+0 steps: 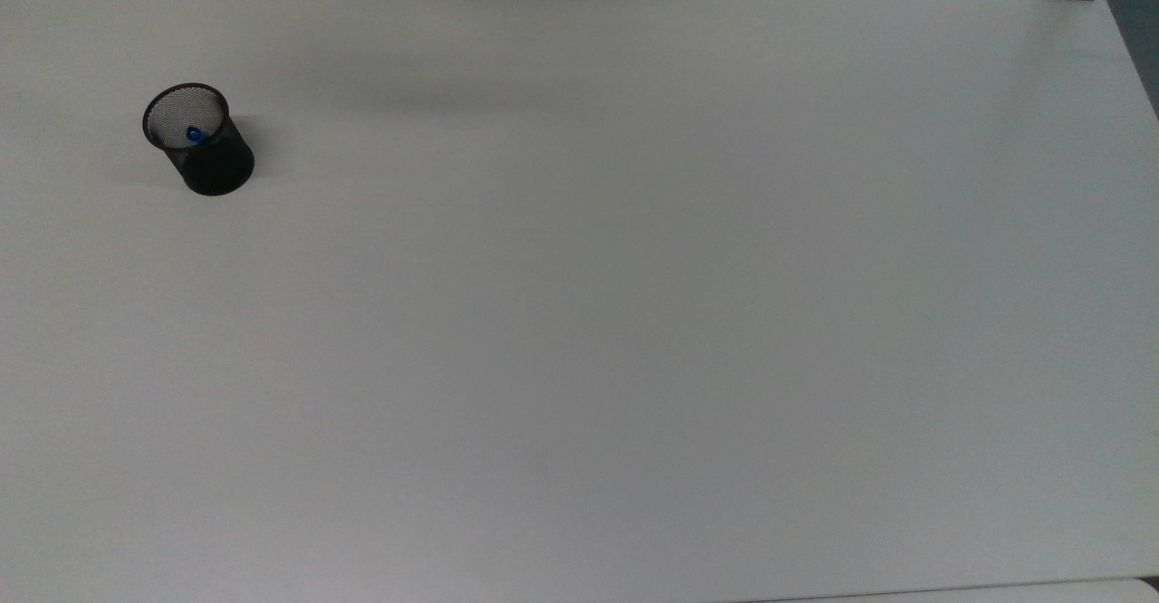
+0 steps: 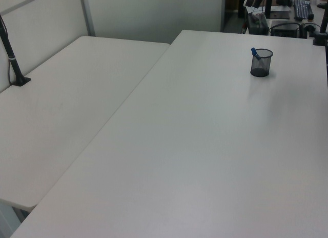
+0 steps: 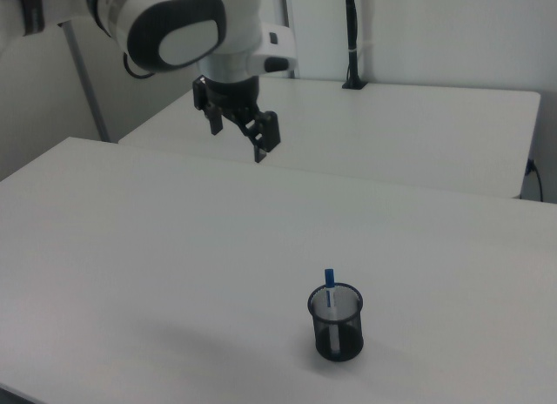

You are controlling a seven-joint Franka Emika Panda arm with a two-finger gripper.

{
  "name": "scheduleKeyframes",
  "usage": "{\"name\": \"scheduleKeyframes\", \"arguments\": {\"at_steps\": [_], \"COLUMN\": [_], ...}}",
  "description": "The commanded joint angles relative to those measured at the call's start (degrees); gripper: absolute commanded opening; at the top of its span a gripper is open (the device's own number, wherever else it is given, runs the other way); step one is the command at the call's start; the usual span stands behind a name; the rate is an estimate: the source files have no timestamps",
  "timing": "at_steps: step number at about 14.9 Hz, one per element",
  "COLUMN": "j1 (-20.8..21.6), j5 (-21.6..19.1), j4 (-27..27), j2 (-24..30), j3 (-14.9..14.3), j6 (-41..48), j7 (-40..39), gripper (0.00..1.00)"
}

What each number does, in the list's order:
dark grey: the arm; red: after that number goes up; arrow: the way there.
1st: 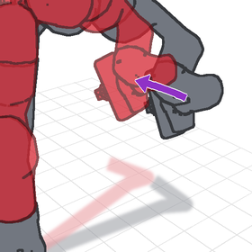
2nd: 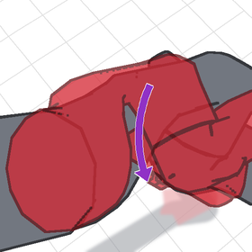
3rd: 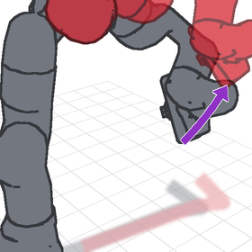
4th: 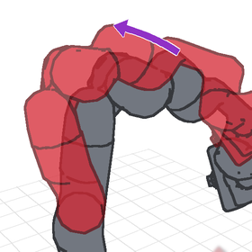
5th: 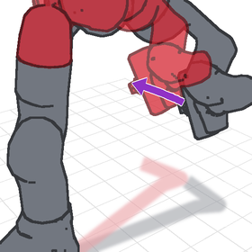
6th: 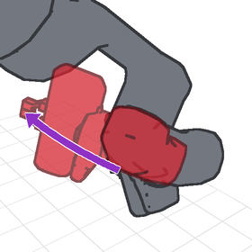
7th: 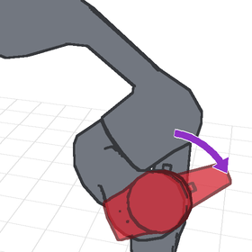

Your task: Insert the marker

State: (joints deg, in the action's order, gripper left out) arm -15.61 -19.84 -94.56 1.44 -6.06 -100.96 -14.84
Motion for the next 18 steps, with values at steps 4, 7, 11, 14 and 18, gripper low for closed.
{"name": "scheduleKeyframes", "arguments": {"at_steps": [4,7,11,14,18], "j1": [14.5,16.1,16.4,15.9,14.7], "j5": [17.4,21.0,25.9,27.7,26.9], "j4": [0.7,0.4,0.3,0.3,0.3], "j2": [0.8,0.6,-0.6,-1.4,-0.9], "j3": [-1.1,-0.6,0.3,1.8,1.8], "j6": [2.4,2.2,1.7,2.0,2.6], "j7": [18.2,17.7,16.6,15.0,14.8], "gripper": [1.0,1.0,1.0,1.0,1.0]}}
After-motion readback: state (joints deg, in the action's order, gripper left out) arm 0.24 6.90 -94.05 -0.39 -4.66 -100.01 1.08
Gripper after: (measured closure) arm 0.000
